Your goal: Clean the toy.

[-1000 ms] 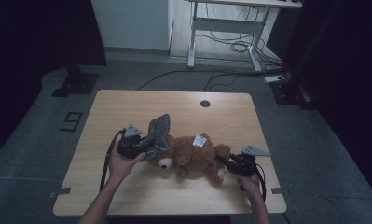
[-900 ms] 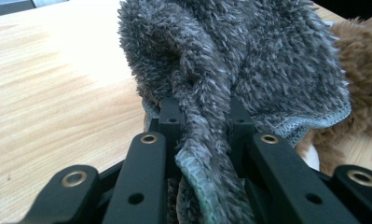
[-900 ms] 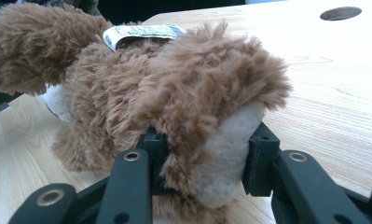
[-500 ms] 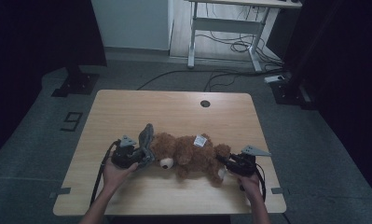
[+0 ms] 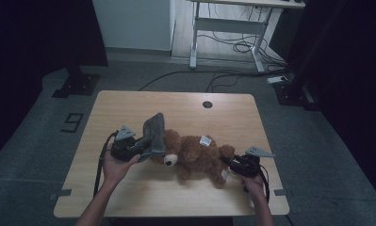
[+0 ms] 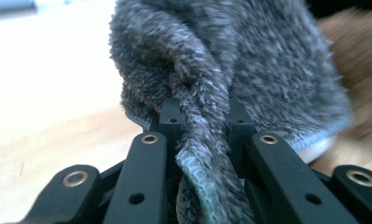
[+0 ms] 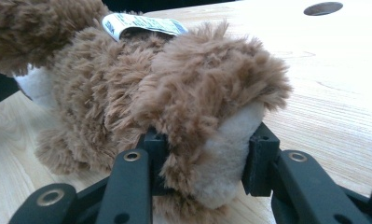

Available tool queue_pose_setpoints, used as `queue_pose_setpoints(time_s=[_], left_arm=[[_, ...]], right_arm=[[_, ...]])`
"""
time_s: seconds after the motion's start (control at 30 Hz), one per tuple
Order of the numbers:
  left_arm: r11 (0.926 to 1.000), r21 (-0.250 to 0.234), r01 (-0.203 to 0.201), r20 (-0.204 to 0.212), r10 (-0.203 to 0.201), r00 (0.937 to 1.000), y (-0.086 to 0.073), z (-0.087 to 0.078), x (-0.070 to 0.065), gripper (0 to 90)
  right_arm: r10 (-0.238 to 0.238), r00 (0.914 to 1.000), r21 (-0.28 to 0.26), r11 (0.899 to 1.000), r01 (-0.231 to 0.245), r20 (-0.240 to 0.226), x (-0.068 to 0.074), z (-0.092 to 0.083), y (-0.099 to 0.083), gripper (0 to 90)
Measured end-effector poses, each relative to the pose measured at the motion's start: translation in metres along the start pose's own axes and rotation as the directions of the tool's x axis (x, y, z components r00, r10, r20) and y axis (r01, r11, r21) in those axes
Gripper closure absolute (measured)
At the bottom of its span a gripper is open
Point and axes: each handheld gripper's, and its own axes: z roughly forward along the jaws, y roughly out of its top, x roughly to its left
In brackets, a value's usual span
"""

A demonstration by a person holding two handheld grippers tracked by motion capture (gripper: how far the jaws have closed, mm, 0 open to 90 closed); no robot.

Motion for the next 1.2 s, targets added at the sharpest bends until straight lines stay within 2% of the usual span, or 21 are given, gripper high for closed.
queue_pose_setpoints(time_s=[0.07, 0.13, 0.23, 0.3, 0.37, 0.4, 0.47, 0.57, 0.7, 0.77, 0.87, 0.97, 1.03, 1.2], left_arm=[[0.9996, -0.015, -0.025, 0.014, 0.025, 0.9996, 0.015, 0.003, -0.010, 74.2], [0.9987, -0.005, -0.051, 0.027, 0.051, 0.9984, 0.029, 0.012, -0.019, 74.1], [0.9960, 0.035, -0.082, 0.023, 0.082, 0.9964, 0.044, 0.031, -0.029, 74.1], [0.9945, 0.074, -0.074, 0.022, 0.072, 0.9971, 0.045, 0.047, -0.029, 74.0], [0.9932, 0.106, -0.048, 0.018, 0.046, 0.9988, 0.038, 0.060, -0.026, 73.9], [0.9934, 0.107, -0.041, 0.019, 0.040, 0.9990, 0.034, 0.062, -0.024, 73.9], [0.9938, 0.108, -0.027, 0.017, 0.025, 0.9995, 0.024, 0.064, -0.020, 73.9], [0.9950, 0.100, -0.004, 0.042, 0.000, 0.9991, 0.013, 0.062, -0.015, 74.0], [0.9946, 0.101, -0.024, 0.051, 0.019, 0.9985, 0.008, 0.056, -0.018, 74.2], [0.9945, 0.100, -0.032, 0.054, 0.026, 0.9982, 0.005, 0.055, -0.019, 74.2], [0.9968, 0.078, -0.015, 0.062, 0.010, 0.9981, -0.002, 0.054, -0.020, 74.2], [0.9973, 0.071, -0.015, 0.067, 0.010, 0.9977, -0.007, 0.050, -0.021, 74.3], [0.9969, 0.074, -0.029, 0.069, 0.024, 0.9973, -0.009, 0.045, -0.024, 74.3], [0.9980, 0.056, -0.031, 0.075, 0.027, 0.9968, -0.019, 0.036, -0.029, 74.2]], right_arm=[[-0.006, 0.9999, -0.004, 1.000, 0.006, -0.009, 0.001, 0.000, 0.000, 61.8], [-0.012, 0.9998, -0.007, 1.000, 0.012, -0.017, 0.002, 0.001, 0.001, 61.8], [-0.029, 0.9994, -0.009, 1.000, 0.029, -0.021, 0.003, 0.000, 0.001, 61.7], [-0.028, 0.9994, -0.012, 1.000, 0.028, -0.022, 0.003, -0.001, 0.001, 61.6], [-0.026, 0.9993, -0.013, 1.000, 0.026, -0.027, 0.003, -0.002, 0.001, 61.4], [-0.025, 0.9992, -0.015, 1.000, 0.024, -0.031, 0.002, -0.002, 0.001, 61.4], [-0.025, 0.9987, -0.017, 1.000, 0.024, -0.046, 0.003, -0.002, 0.001, 60.9], [-0.025, 0.9978, -0.017, 1.000, 0.024, -0.062, 0.004, -0.002, 0.002, 60.4], [-0.011, 0.9978, -0.021, 1.000, 0.010, -0.066, 0.005, -0.004, 0.002, 54.1], [-0.011, 0.9987, -0.030, 0.999, 0.009, -0.049, 0.006, -0.007, 0.004, 48.2], [-0.013, 0.9993, -0.044, 0.999, 0.012, -0.035, 0.009, -0.014, 0.009, 36.5], [-0.026, 0.9993, -0.041, 0.999, 0.025, -0.027, 0.013, -0.019, 0.016, 29.8], [-0.035, 0.9991, -0.040, 0.999, 0.034, -0.025, 0.016, -0.022, 0.021, 27.0], [-0.042, 0.9985, -0.067, 0.997, 0.040, -0.035, 0.023, -0.036, 0.035, 23.7]])
